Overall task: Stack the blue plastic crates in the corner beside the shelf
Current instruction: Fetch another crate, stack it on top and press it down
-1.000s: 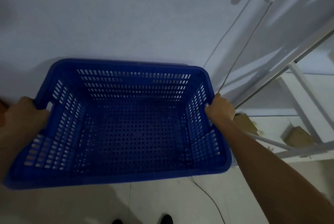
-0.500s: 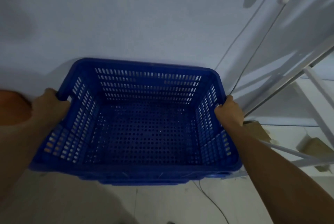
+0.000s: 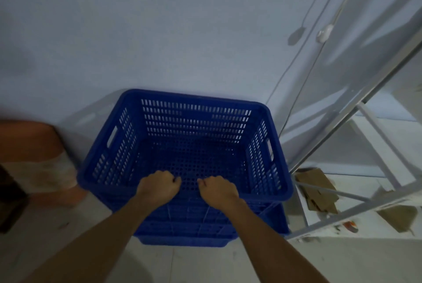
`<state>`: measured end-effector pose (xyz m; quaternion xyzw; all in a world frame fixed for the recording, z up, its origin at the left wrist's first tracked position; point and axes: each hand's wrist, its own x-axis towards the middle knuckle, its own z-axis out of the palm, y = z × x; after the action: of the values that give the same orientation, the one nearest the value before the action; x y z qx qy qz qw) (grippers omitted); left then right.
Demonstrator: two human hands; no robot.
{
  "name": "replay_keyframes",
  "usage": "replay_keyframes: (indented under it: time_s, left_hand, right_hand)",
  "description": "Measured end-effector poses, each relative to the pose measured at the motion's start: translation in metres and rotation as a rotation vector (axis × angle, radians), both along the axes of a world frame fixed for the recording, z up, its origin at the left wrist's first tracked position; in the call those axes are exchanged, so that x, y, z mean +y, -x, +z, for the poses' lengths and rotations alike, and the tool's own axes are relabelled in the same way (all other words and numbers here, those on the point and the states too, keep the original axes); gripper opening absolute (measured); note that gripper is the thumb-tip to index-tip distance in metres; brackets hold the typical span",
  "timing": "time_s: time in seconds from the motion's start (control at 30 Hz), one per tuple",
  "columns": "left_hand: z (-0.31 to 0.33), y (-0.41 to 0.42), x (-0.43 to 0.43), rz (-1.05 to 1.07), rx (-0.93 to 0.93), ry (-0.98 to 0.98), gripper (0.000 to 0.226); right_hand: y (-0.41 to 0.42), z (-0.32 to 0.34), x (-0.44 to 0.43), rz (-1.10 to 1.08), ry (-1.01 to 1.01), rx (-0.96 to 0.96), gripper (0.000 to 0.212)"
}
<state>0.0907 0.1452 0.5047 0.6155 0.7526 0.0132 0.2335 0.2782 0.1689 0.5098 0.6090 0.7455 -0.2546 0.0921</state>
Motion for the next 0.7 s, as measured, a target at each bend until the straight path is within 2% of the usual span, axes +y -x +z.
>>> replay_keyframes:
  time_s: [0.1, 0.23, 0.3, 0.5, 0.57, 0.63, 0.7]
  left_hand:
    - [0.0, -0.02, -0.011, -0.015, 0.09, -0.064, 0.057]
    - [-0.002, -0.027, -0.009, -0.168, 0.259, -0.087, 0.045]
    - [-0.005, -0.027, -0.005, -0.182, 0.297, -0.135, 0.049]
    - [-0.007, -0.019, 0.015, -0.214, 0.341, -0.269, 0.056]
    - [-0.009, -0.02, 0.02, -0.202, 0.343, -0.225, 0.058]
    - [-0.017, -0.019, 0.017, -0.157, 0.245, -0.197, 0.062]
    - [-0.028, -0.019, 0.013, -0.214, 0.223, -0.197, 0.081]
  right_hand:
    - [0.01, -0.004, -0.008, -0.012, -0.009, -0.043, 0.06]
    - [0.009, 0.001, -0.007, 0.036, -0.087, -0.053, 0.061]
    - [0.009, 0.001, -0.006, 0.069, -0.154, -0.053, 0.063]
    - [0.01, 0.002, 0.01, 0.162, -0.414, -0.079, 0.07]
    - [0.011, 0.0, 0.013, 0.133, -0.421, -0.09, 0.068]
    - [0.013, 0.0, 0.009, 0.095, -0.401, -0.11, 0.066]
    - [0.014, -0.001, 0.007, 0.085, -0.382, -0.123, 0.065]
